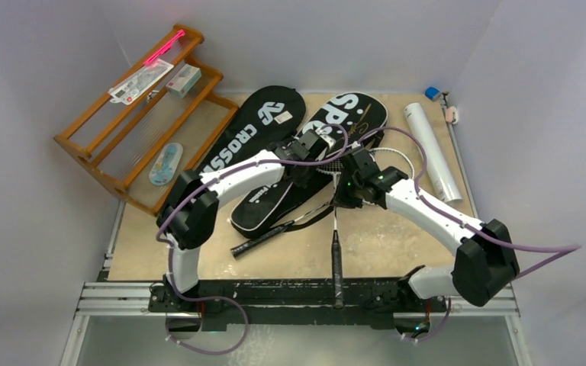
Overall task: Pack up the badminton gear
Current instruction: Open the racket bag at the center of the board, then place the racket in the racket bag.
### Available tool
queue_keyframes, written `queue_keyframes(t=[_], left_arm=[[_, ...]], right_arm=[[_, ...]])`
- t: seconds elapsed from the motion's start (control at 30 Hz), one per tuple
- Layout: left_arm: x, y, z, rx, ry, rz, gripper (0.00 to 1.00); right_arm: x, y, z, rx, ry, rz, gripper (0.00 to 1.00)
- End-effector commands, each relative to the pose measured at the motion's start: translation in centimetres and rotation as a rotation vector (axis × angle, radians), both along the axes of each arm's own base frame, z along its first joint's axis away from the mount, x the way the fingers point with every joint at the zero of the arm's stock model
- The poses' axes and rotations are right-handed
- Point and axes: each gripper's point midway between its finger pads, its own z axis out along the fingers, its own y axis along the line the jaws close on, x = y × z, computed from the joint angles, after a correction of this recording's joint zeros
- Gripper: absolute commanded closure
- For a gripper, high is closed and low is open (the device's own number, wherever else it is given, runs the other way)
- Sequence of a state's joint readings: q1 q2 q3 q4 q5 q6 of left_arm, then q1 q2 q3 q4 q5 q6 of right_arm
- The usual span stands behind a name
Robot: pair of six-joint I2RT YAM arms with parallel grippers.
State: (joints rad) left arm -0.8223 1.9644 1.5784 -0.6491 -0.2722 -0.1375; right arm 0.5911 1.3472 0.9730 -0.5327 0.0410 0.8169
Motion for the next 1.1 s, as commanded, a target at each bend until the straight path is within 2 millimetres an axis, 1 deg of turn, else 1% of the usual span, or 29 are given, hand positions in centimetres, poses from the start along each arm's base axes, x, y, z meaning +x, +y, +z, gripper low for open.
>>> queue_keyframes(t=[0.0, 0.13, 0.27, 0.3, 0.4, 0.47, 0.5, 0.53, 0.57, 0.6, 0.63, 0.67, 0.73, 0.83, 0.9, 0.97, 1.03, 1.07], left_arm=[[-0.6, -3.0, 5.2, -0.182, -0.049, -0.07, 1.0], [-1.1, -3.4, 6.1, -0.215, -0.036, -0.083, 1.0], [-1.4, -3.2, 7.1, -0.242, -0.044, -0.07, 1.0], [-1.5, -3.2, 7.3, -0.247, -0.046, -0.07, 1.0], [-1.6, -3.2, 7.7, -0.261, -0.045, -0.072, 1.0], [-1.8, -3.2, 7.7, -0.263, -0.04, -0.073, 1.0], [-1.8, -3.1, 7.7, -0.263, -0.04, -0.072, 1.0], [-1.7, -3.0, 7.5, -0.268, -0.032, -0.066, 1.0], [-1.7, -3.1, 7.4, -0.276, -0.022, -0.067, 1.0], [-1.7, -3.1, 7.3, -0.283, -0.012, -0.067, 1.0], [-1.6, -3.1, 7.2, -0.289, -0.004, -0.063, 1.0], [-1.5, -3.1, 7.0, -0.295, 0.004, -0.06, 1.0], [-1.3, -3.1, 6.7, -0.308, 0.029, -0.053, 1.0], [-1.0, -2.9, 6.3, -0.321, 0.057, -0.04, 1.0], [-0.9, -2.9, 6.1, -0.327, 0.073, -0.042, 1.0], [-1.0, -2.9, 5.7, -0.326, 0.087, -0.044, 1.0], [-1.0, -2.9, 5.3, -0.321, 0.098, -0.043, 1.0], [-1.0, -3.0, 5.2, -0.317, 0.103, -0.044, 1.0]], right_arm=[[2.9, 1.6, 0.2, 0.057, -0.093, -0.06, 1.0], [5.3, 2.5, -0.3, 0.082, -0.156, -0.092, 1.0], [8.0, 3.5, -0.1, 0.092, -0.241, -0.097, 1.0], [8.6, 3.7, -0.5, 0.095, -0.26, -0.103, 1.0], [10.6, 4.4, -0.4, 0.128, -0.333, -0.109, 1.0], [11.7, 4.7, -0.7, 0.139, -0.359, -0.123, 1.0], [12.2, 4.7, -1.0, 0.144, -0.367, -0.128, 0.99], [13.4, 5.0, -1.6, 0.189, -0.371, -0.117, 0.95], [13.5, 5.3, -1.6, 0.214, -0.367, -0.097, 0.92], [13.5, 5.4, -1.6, 0.224, -0.364, -0.082, 0.88], [13.2, 5.5, -1.6, 0.232, -0.359, -0.067, 0.83], [12.7, 5.7, -1.5, 0.245, -0.354, -0.048, 0.79], [11.7, 5.6, -1.4, 0.261, -0.349, -0.025, 0.68], [9.5, 5.2, -1.3, 0.278, -0.324, 0.007, 0.54], [7.8, 4.7, -2.0, 0.279, -0.294, 0.028, 0.45], [6.2, 4.3, -2.3, 0.28, -0.267, 0.053, 0.42], [5.0, 3.9, -2.3, 0.29, -0.276, 0.078, 0.42], [3.9, 4.0, -2.5, 0.31, -0.257, 0.093, 0.42]])
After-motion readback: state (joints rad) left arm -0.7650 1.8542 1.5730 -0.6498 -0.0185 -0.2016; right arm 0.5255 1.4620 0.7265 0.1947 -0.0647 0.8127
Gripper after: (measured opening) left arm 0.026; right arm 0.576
